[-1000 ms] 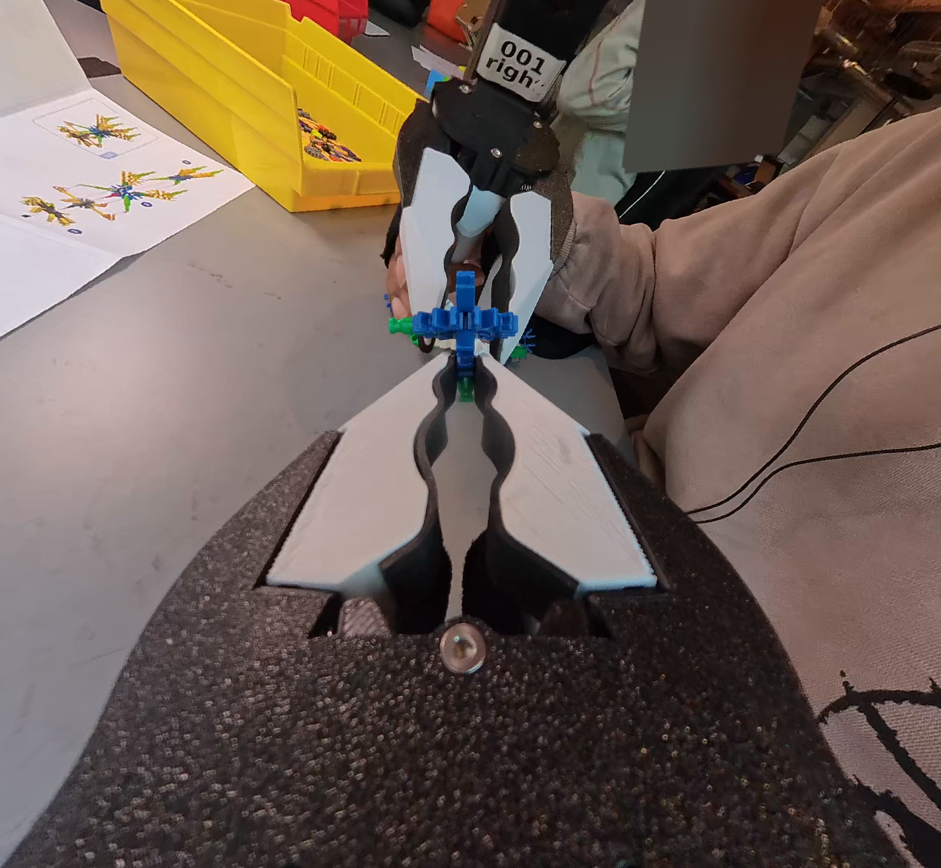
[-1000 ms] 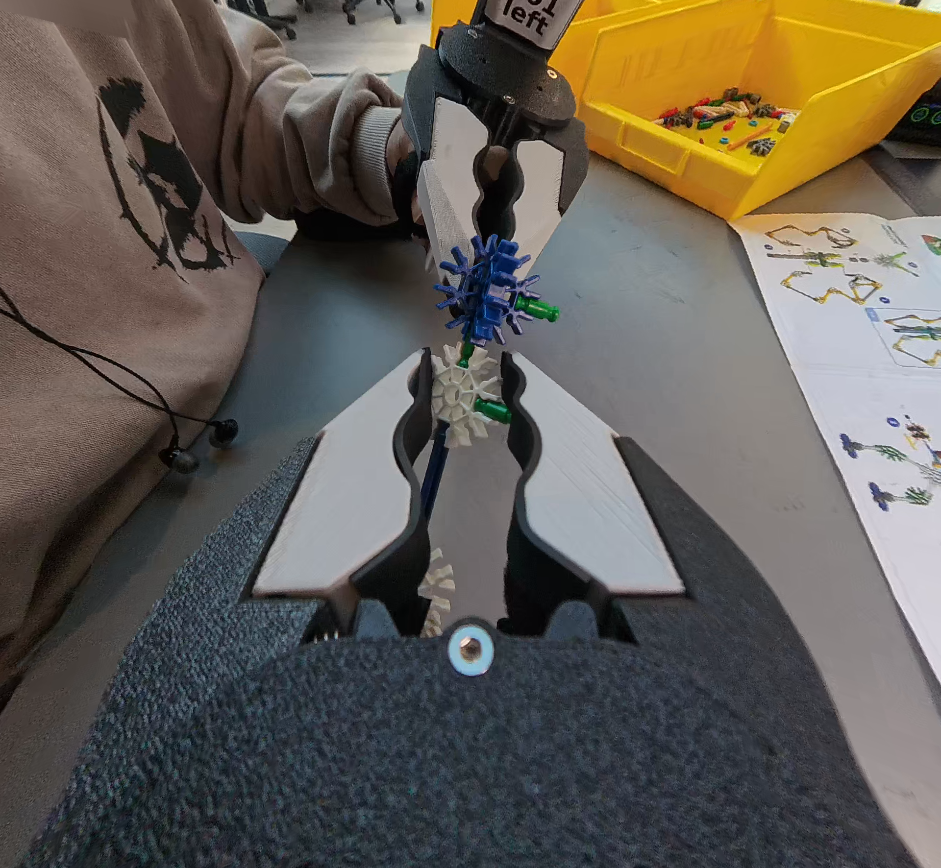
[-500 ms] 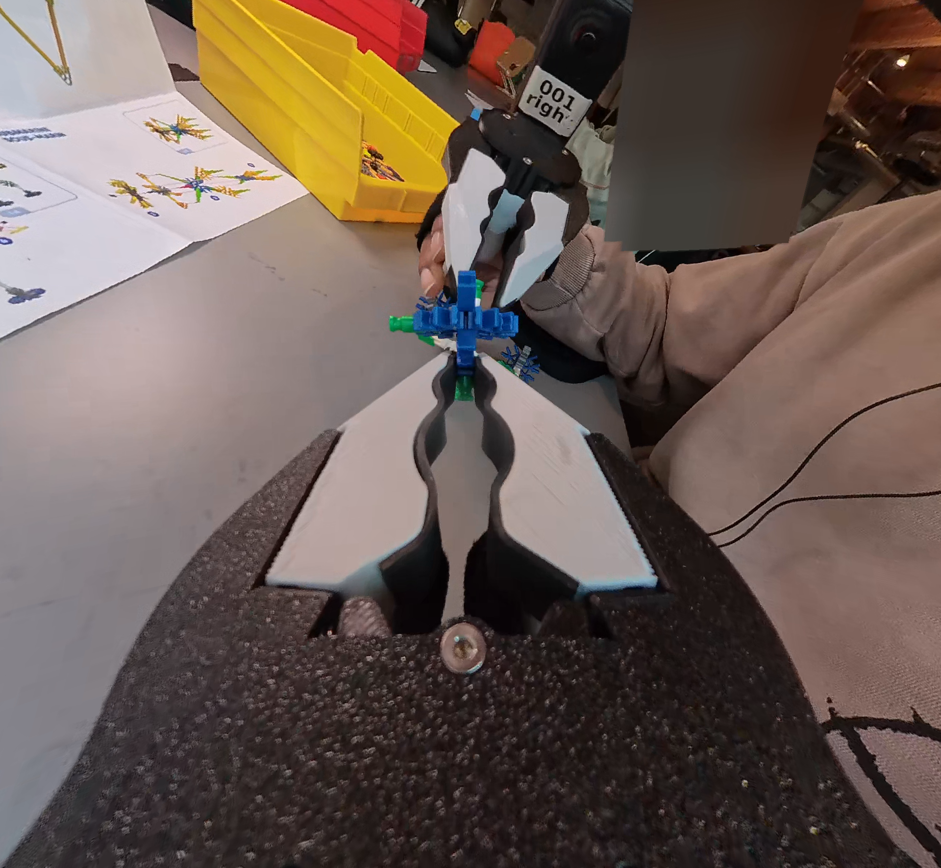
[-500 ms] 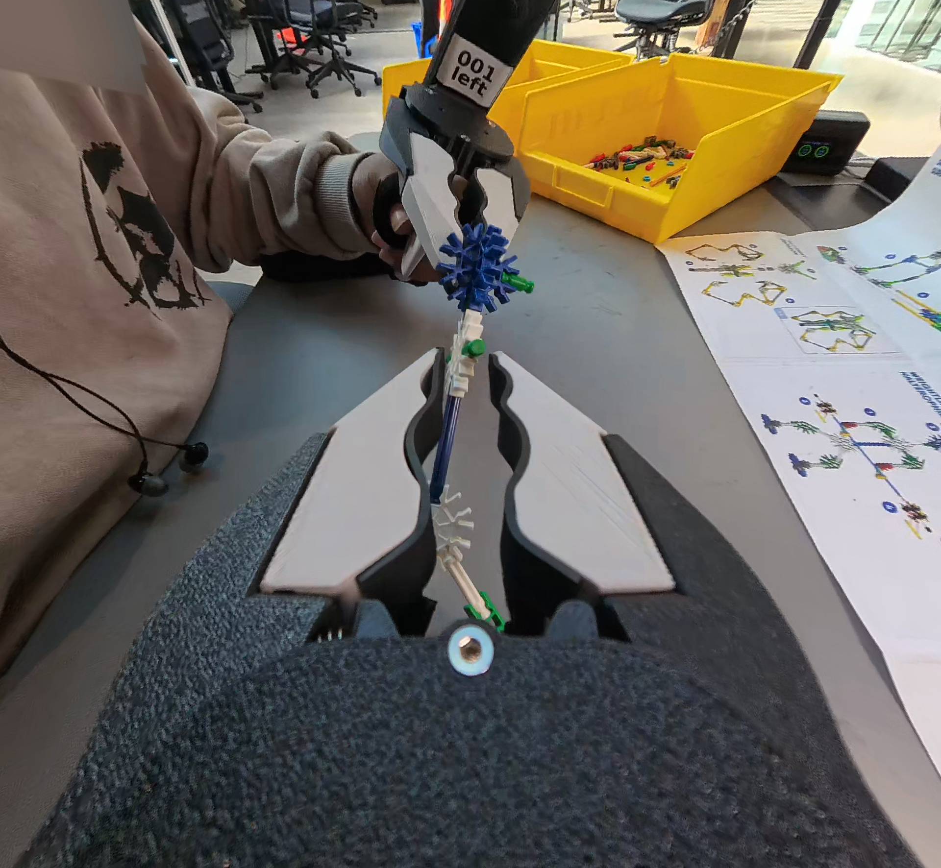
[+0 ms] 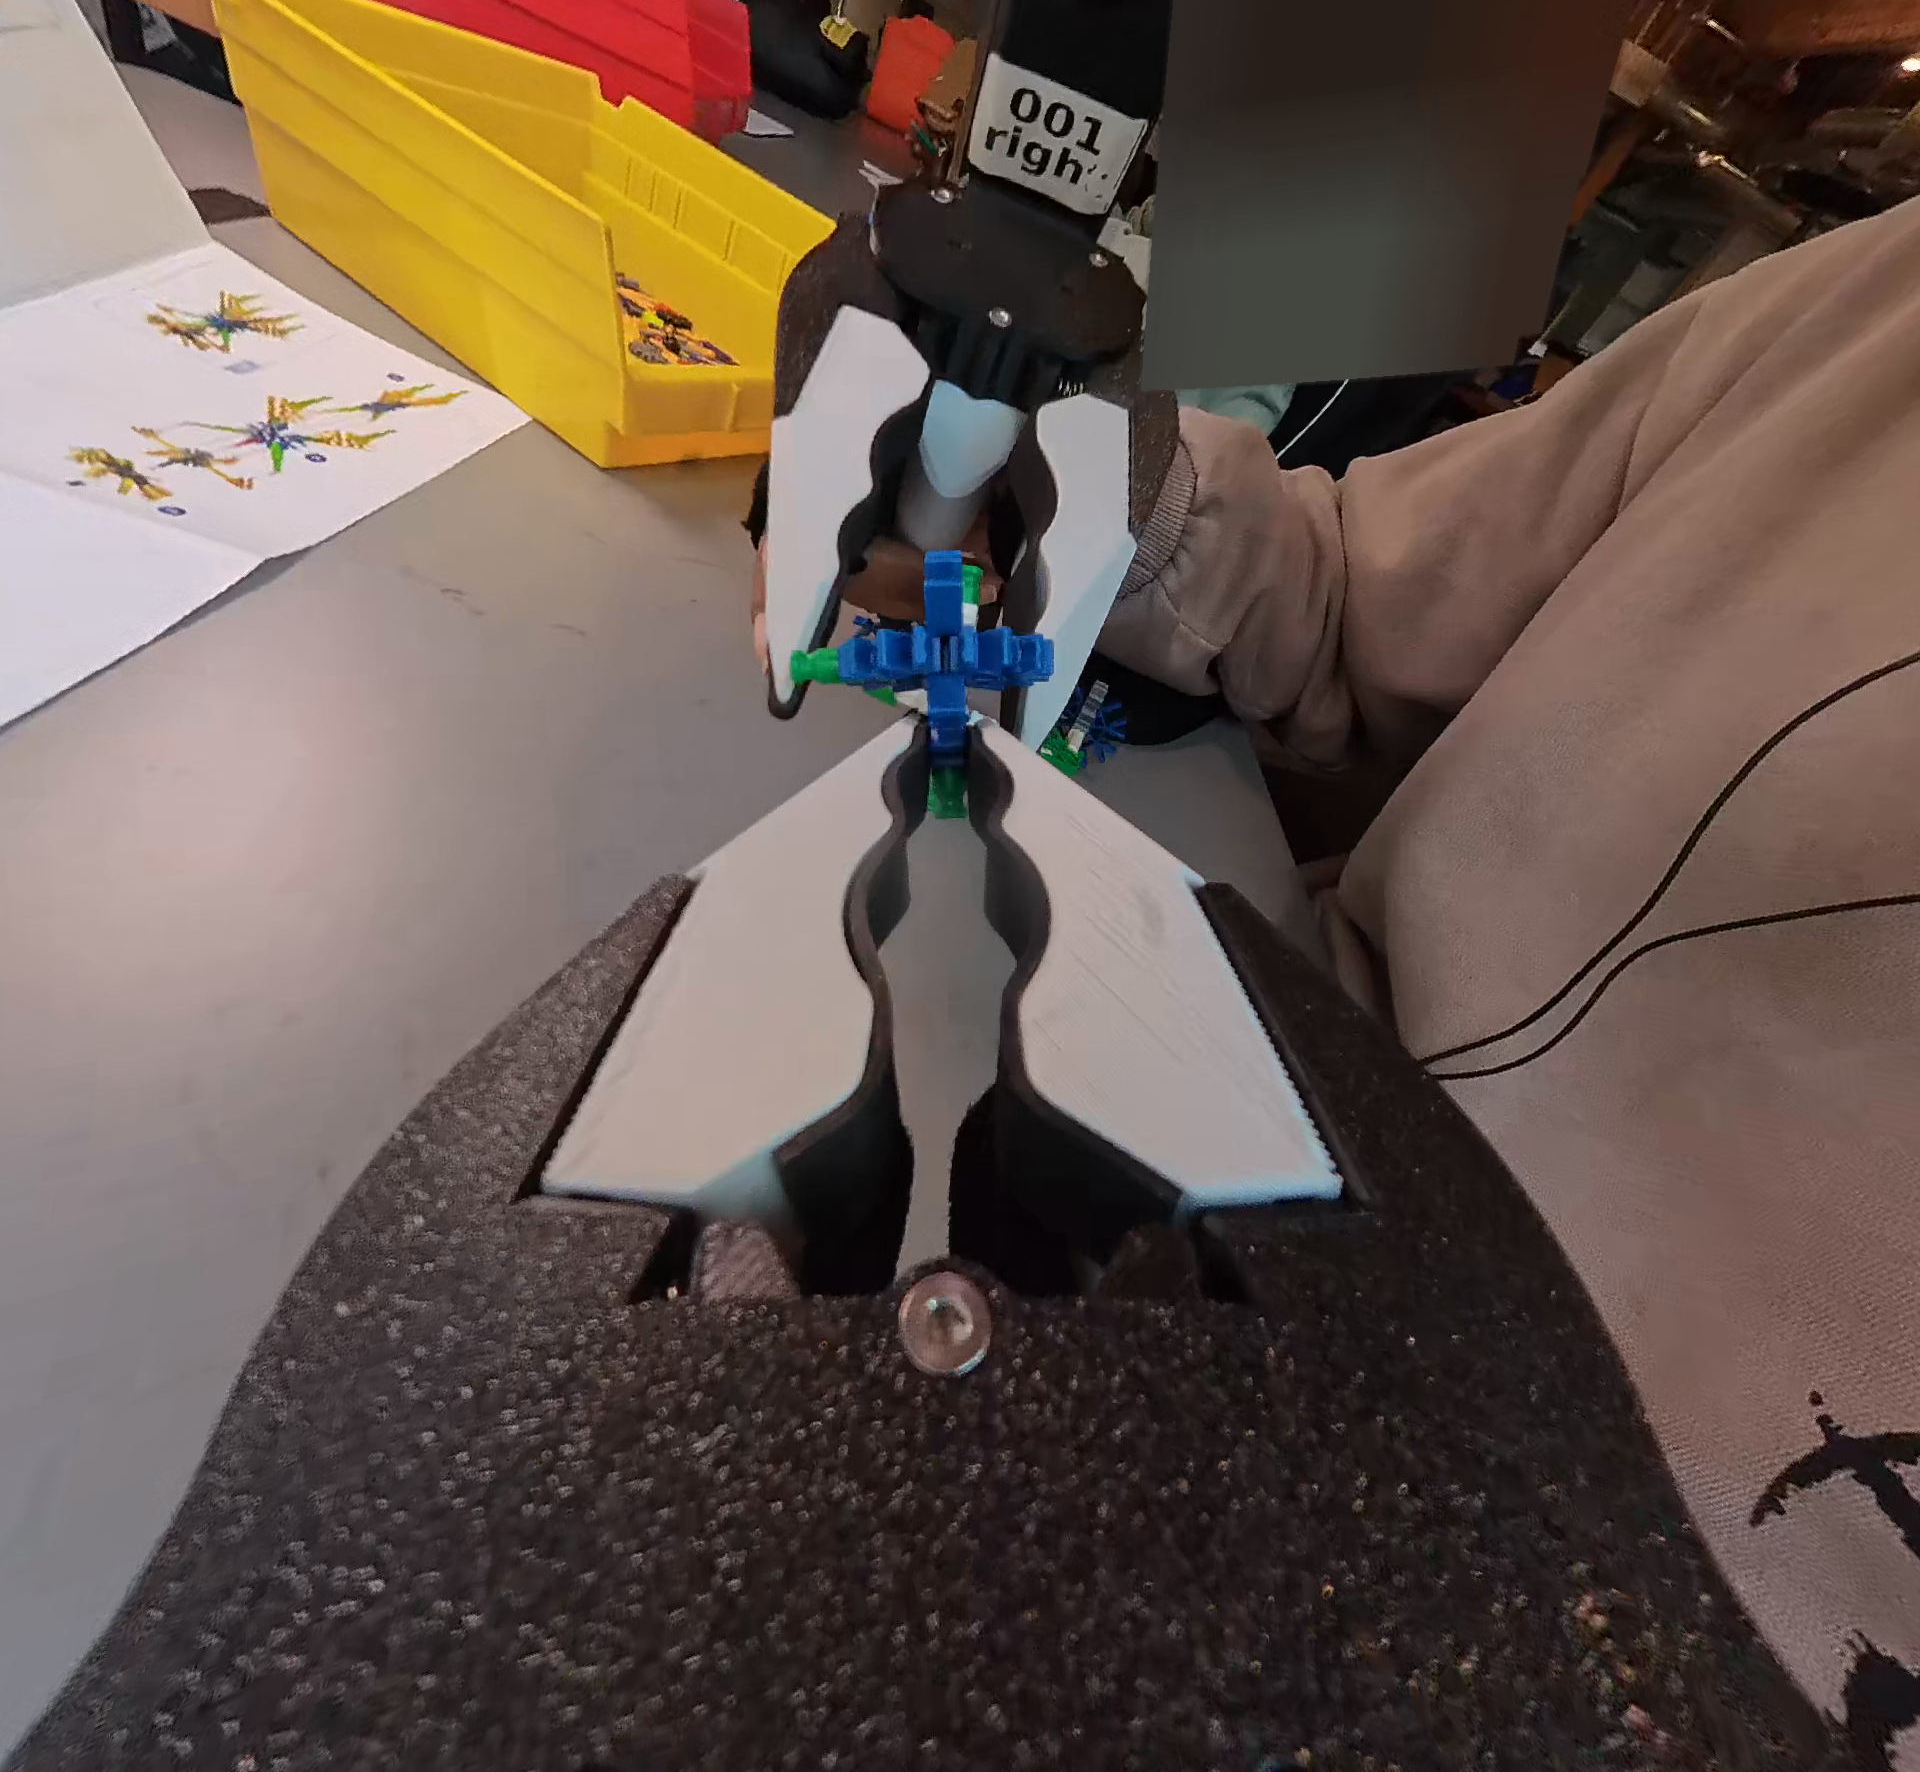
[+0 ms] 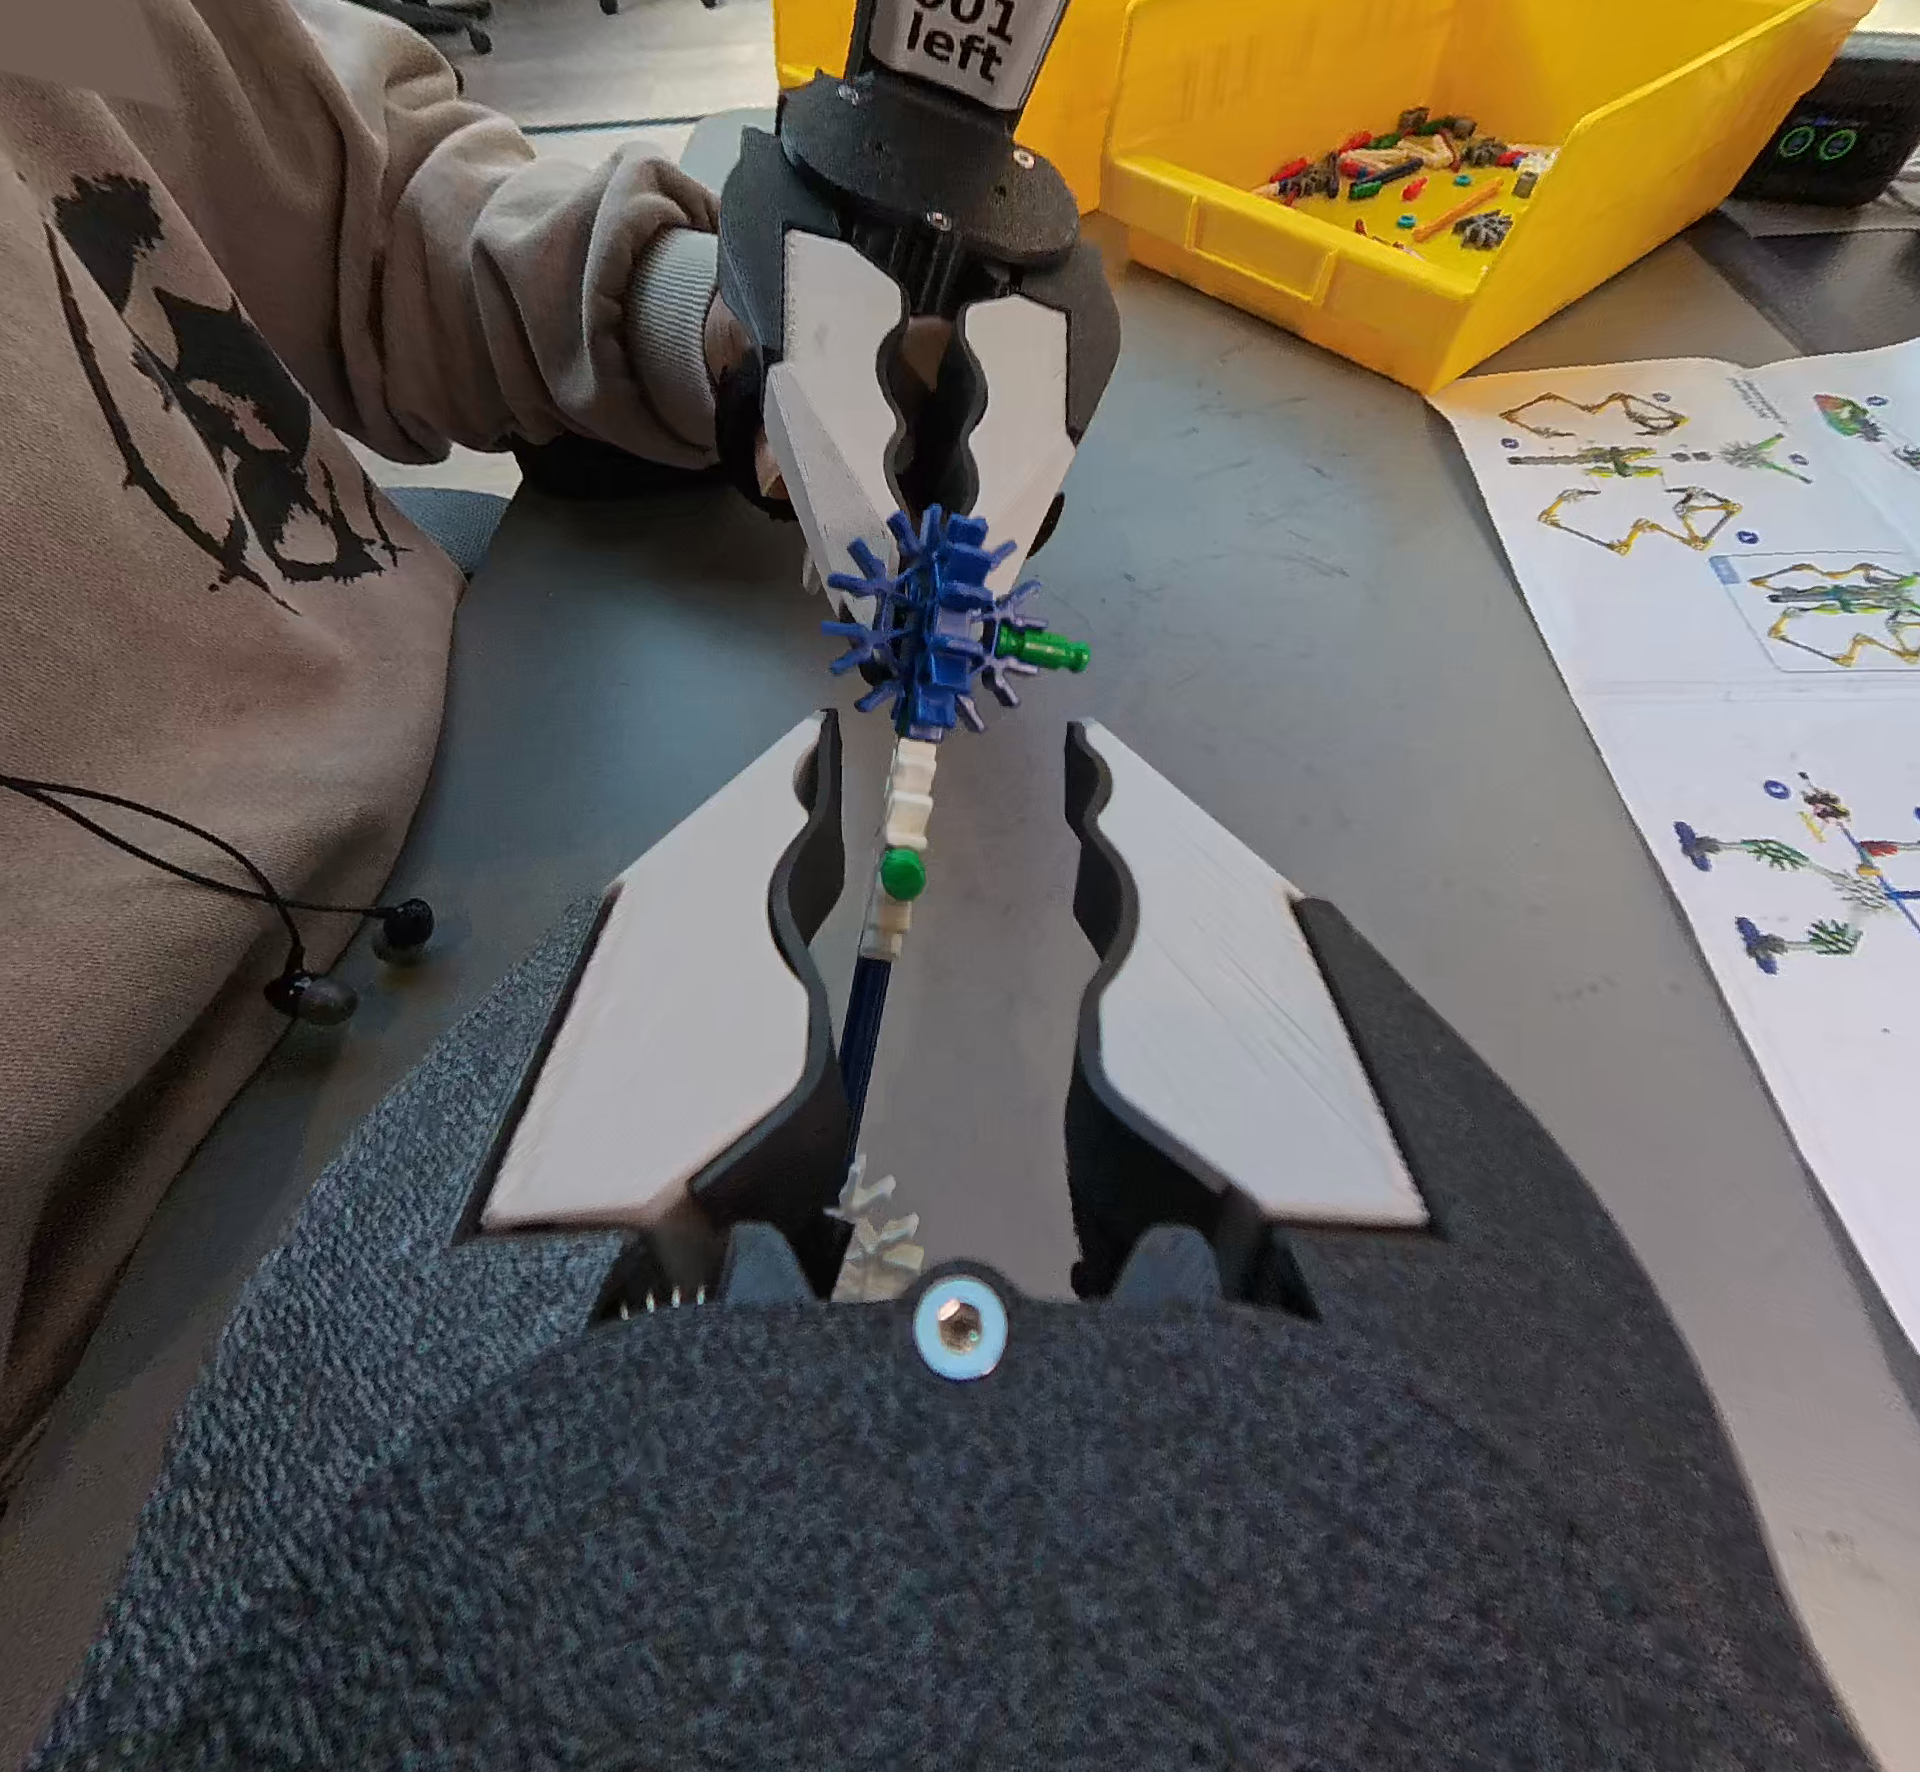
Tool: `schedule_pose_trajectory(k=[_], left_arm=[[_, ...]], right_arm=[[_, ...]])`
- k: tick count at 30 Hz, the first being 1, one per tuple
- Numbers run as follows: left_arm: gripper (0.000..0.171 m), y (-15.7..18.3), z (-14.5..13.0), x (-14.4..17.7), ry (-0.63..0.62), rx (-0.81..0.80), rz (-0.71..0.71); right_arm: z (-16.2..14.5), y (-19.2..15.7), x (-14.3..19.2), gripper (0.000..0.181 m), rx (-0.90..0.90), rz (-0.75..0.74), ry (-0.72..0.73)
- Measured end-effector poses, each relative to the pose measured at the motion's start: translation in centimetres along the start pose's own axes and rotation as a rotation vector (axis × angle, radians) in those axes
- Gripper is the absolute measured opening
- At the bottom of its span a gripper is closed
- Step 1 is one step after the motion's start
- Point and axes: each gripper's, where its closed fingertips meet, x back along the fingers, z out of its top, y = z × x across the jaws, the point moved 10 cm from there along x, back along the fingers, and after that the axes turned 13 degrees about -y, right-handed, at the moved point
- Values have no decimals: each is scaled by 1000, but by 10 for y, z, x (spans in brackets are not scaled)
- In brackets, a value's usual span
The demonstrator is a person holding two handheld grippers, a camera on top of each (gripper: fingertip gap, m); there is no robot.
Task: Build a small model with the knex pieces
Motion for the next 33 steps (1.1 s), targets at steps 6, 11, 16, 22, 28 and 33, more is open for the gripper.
schedule_pose_trajectory(k=[6,11,16,22,28,33], left_arm=[[6,7,0,1,-1,-142,58],[27,8,1,8,-25,-216,148],[52,15,5,11,-20,-289,175],[37,12,-1,1,-114,-292,240],[39,12,-3,-3,-147,-320,272],[39,10,-5,-7,-182,-289,295]], right_arm=[[1,-11,1,6,94,-14,-49],[5,-18,5,6,184,-154,-115],[1,-18,0,6,200,-190,-166],[-2,-18,-9,6,210,-200,-227],[-4,-19,-12,6,219,-213,-262],[-6,-20,-16,7,234,-239,-295]])
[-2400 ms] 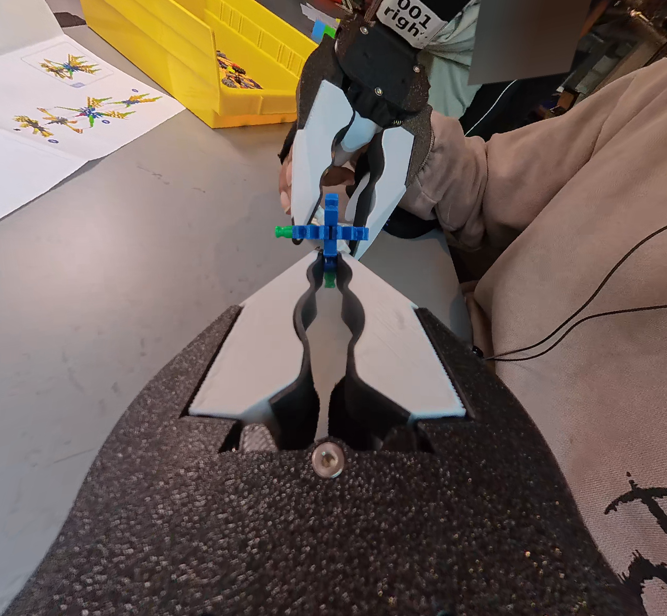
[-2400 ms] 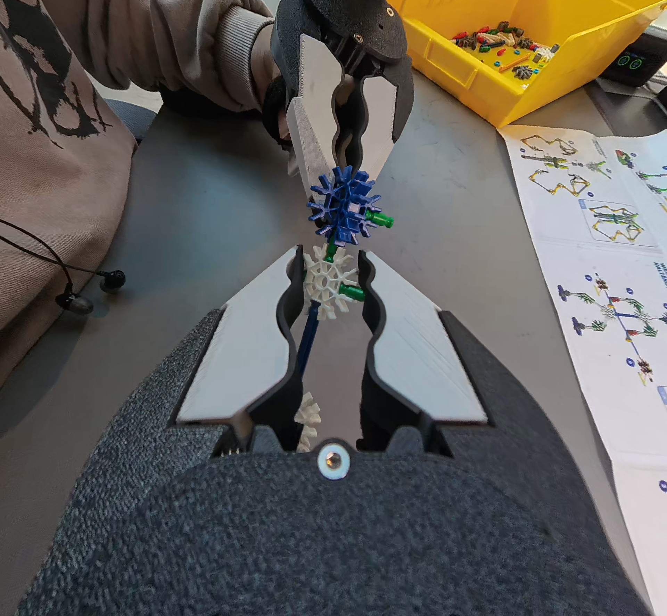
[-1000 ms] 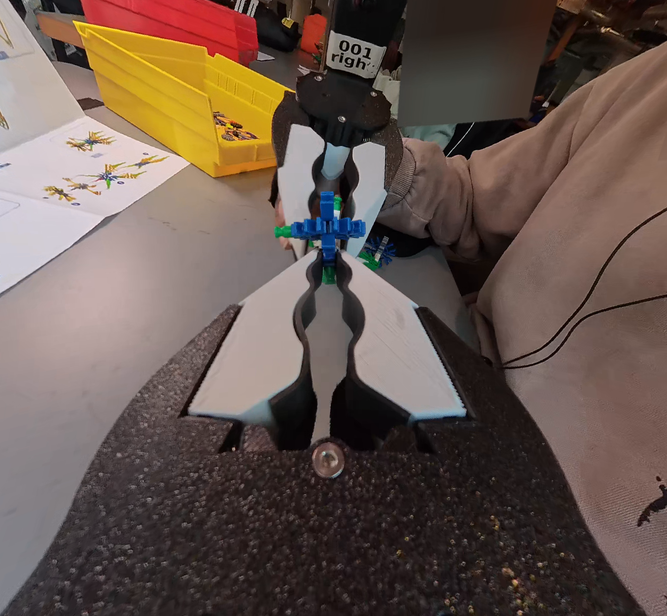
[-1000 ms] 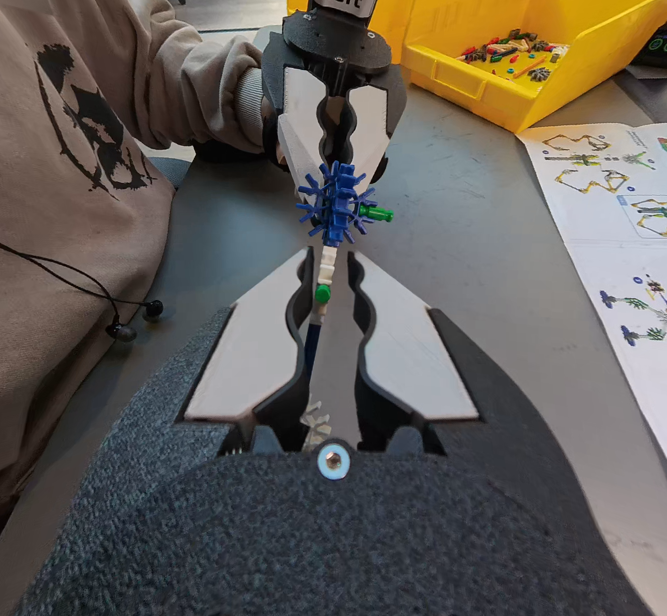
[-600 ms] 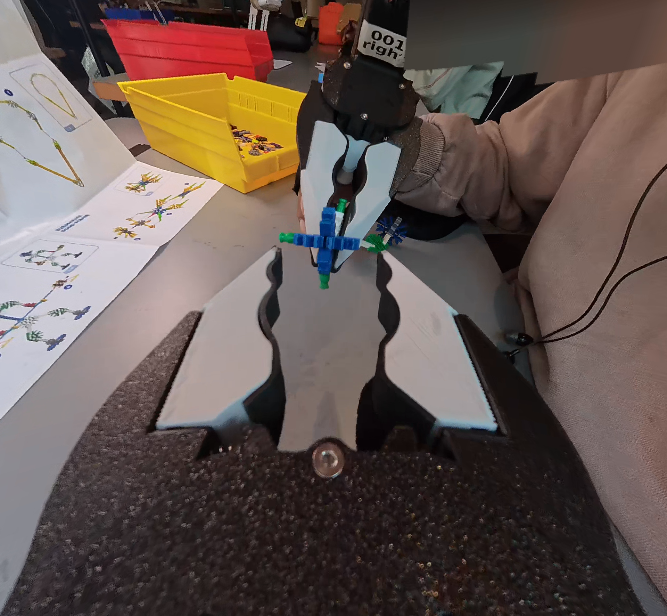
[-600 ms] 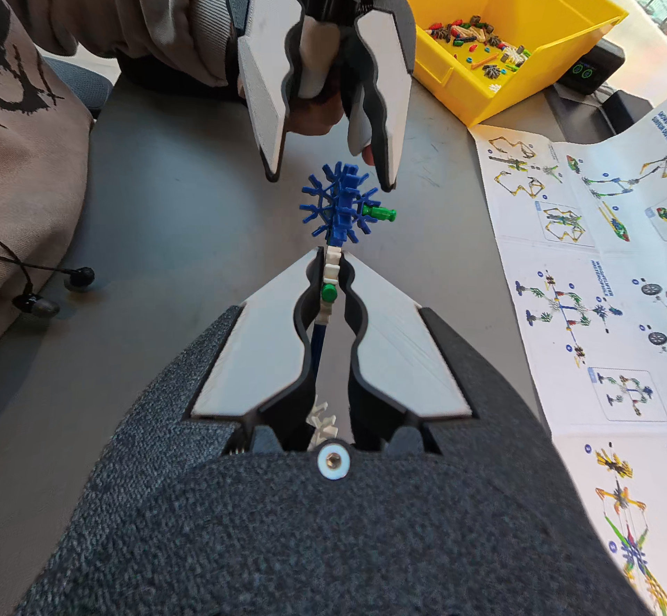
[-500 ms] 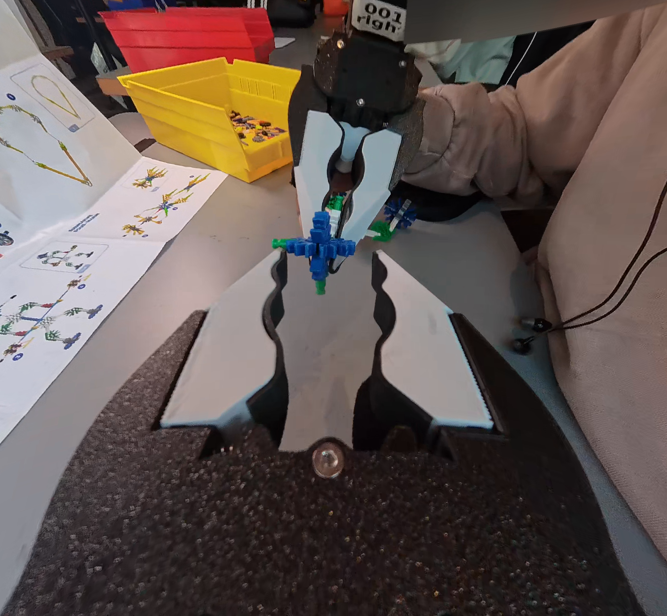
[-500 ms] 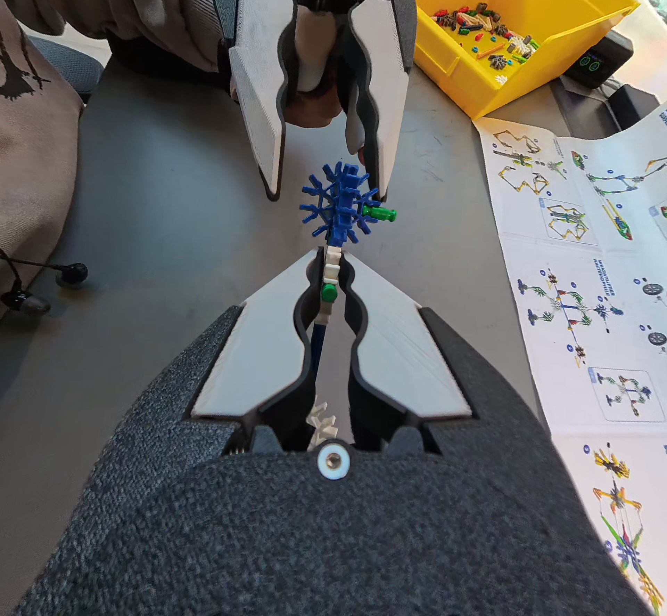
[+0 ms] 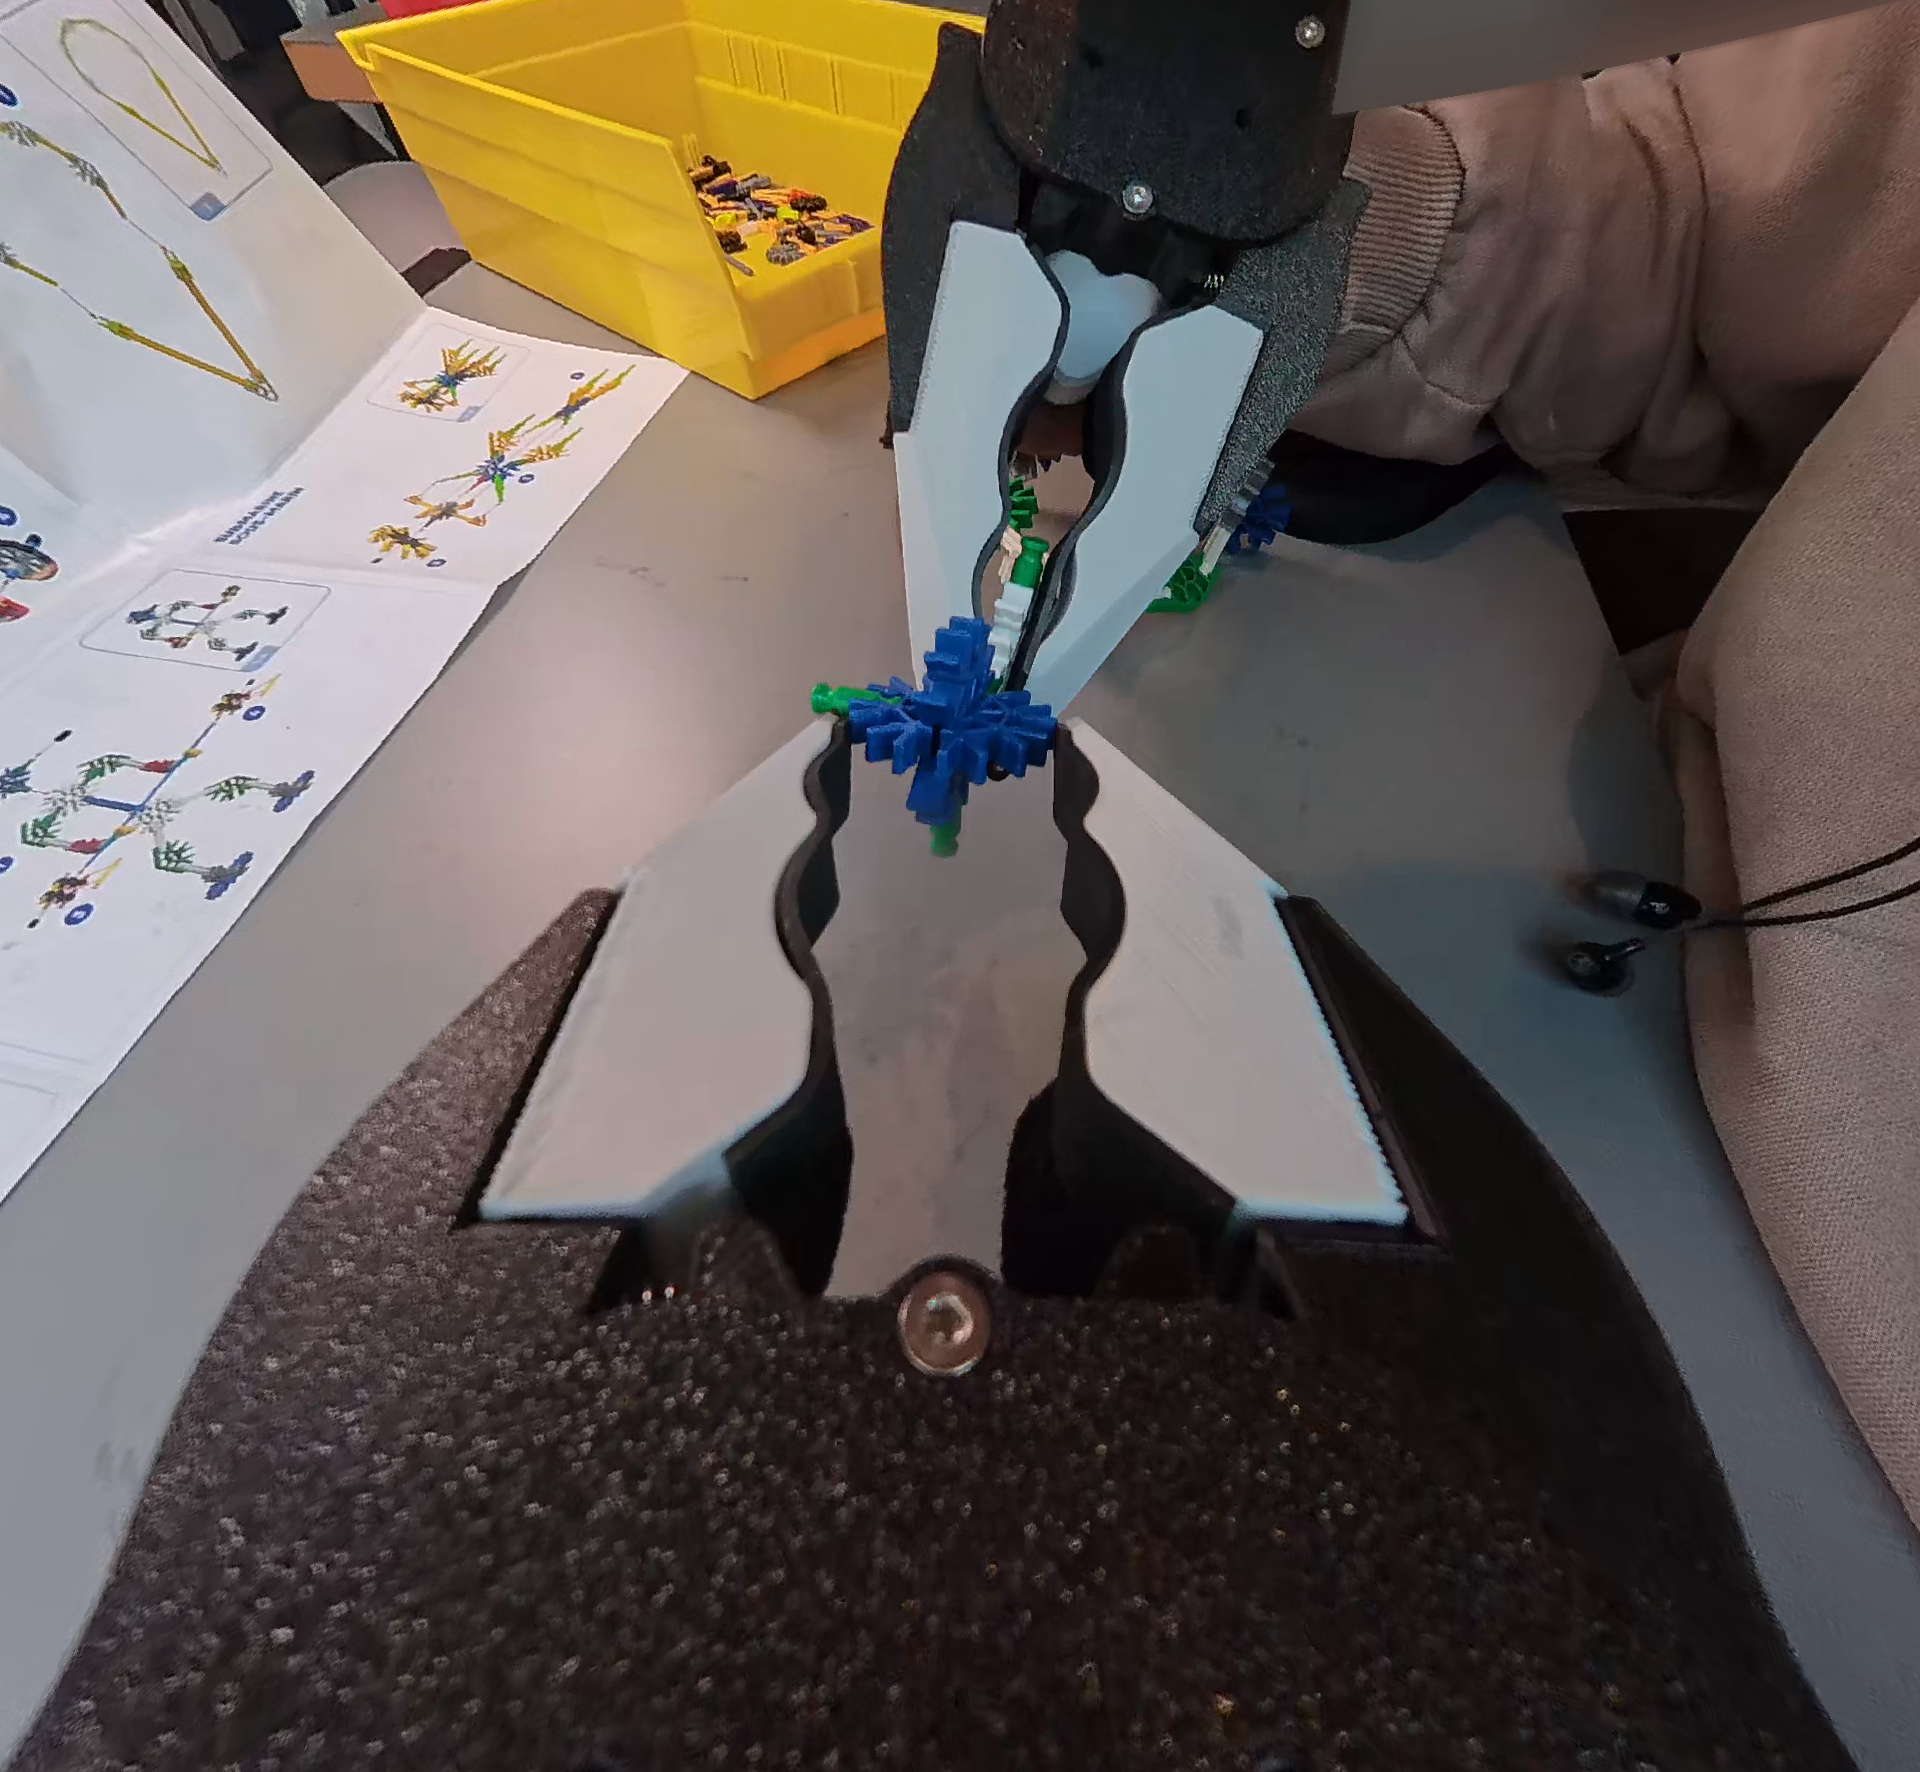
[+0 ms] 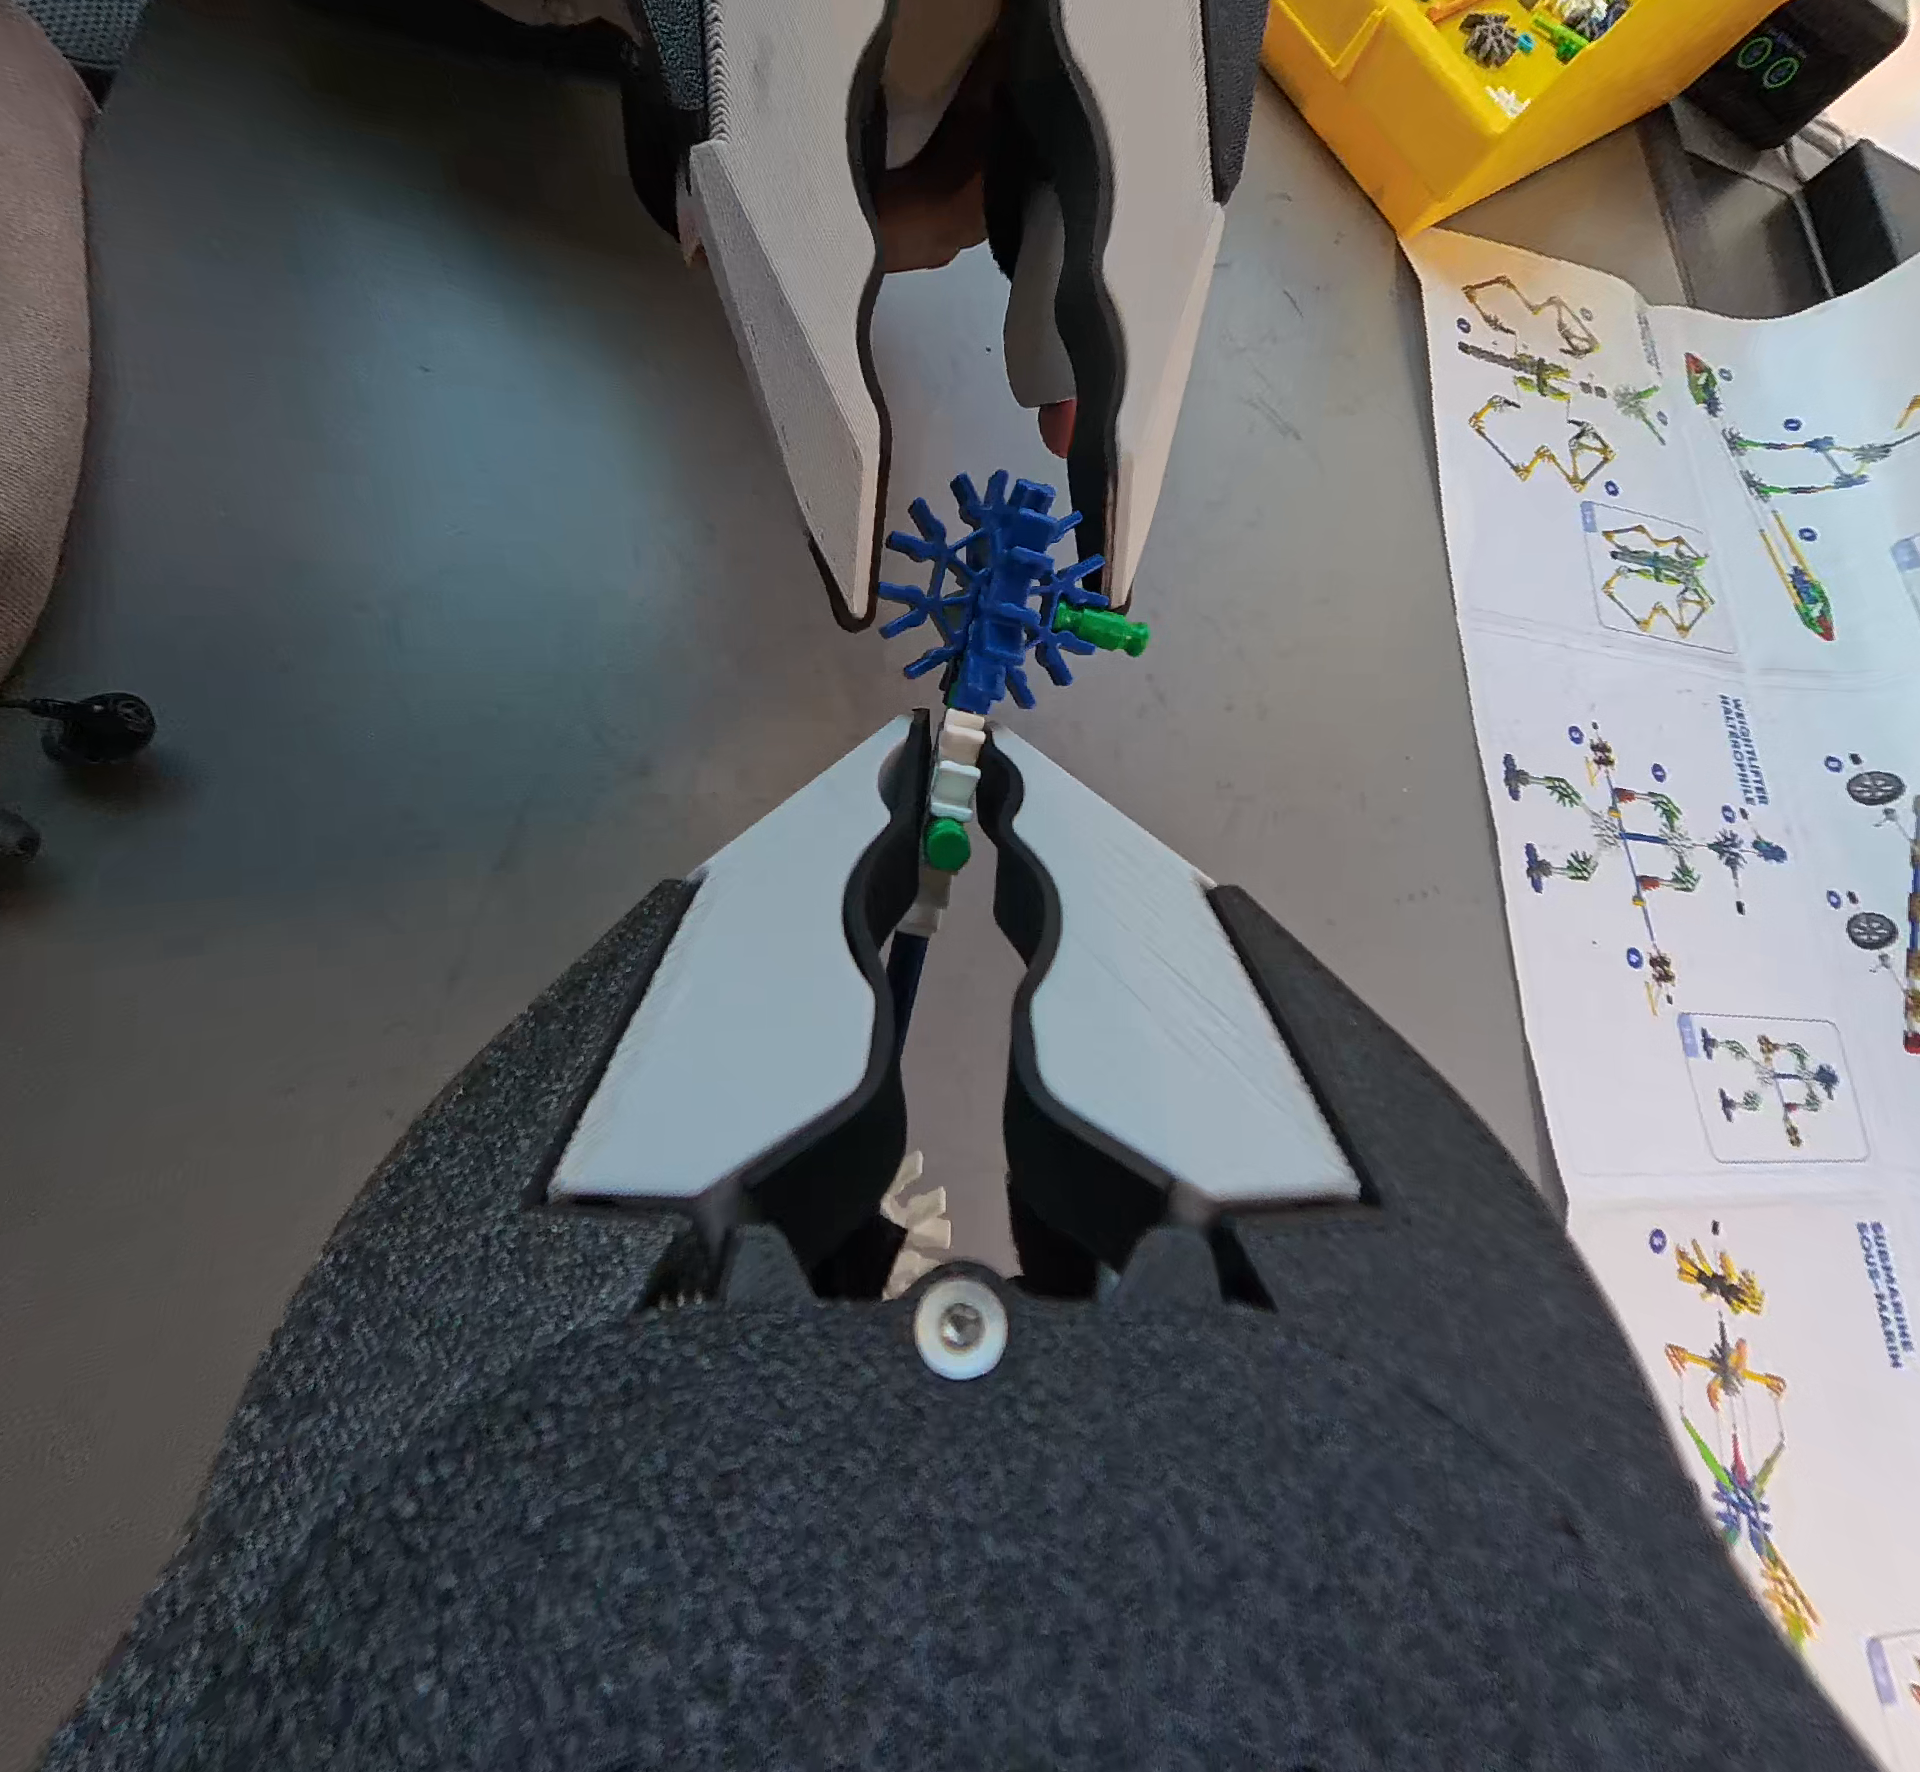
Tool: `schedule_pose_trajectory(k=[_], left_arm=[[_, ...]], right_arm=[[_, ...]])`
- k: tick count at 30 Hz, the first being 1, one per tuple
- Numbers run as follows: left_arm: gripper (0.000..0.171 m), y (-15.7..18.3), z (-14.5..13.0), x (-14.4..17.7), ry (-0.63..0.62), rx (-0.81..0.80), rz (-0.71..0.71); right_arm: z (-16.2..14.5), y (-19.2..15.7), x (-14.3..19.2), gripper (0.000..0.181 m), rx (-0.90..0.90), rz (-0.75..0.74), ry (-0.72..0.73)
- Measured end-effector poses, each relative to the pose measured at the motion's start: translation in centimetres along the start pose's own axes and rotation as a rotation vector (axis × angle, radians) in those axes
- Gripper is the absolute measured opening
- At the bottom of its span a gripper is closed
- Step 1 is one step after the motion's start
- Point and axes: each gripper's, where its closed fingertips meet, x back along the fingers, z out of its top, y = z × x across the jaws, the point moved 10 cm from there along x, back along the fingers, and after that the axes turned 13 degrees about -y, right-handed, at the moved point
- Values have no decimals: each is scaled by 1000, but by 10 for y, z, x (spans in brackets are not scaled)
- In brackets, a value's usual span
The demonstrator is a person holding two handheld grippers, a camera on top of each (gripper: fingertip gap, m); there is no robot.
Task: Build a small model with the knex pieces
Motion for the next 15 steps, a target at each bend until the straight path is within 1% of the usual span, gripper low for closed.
schedule_pose_trajectory(k=[3,9,13,15], left_arm=[[39,1,1,-1,-4,-7,39],[40,6,0,-8,-99,-82,163],[39,4,4,-2,-73,-105,171],[39,3,7,2,-60,-114,179]], right_arm=[[1,0,-1,7,9,-21,-4],[2,-2,-9,7,13,-36,-36],[3,3,-4,5,-52,-13,32],[2,6,-1,4,-93,5,94]])
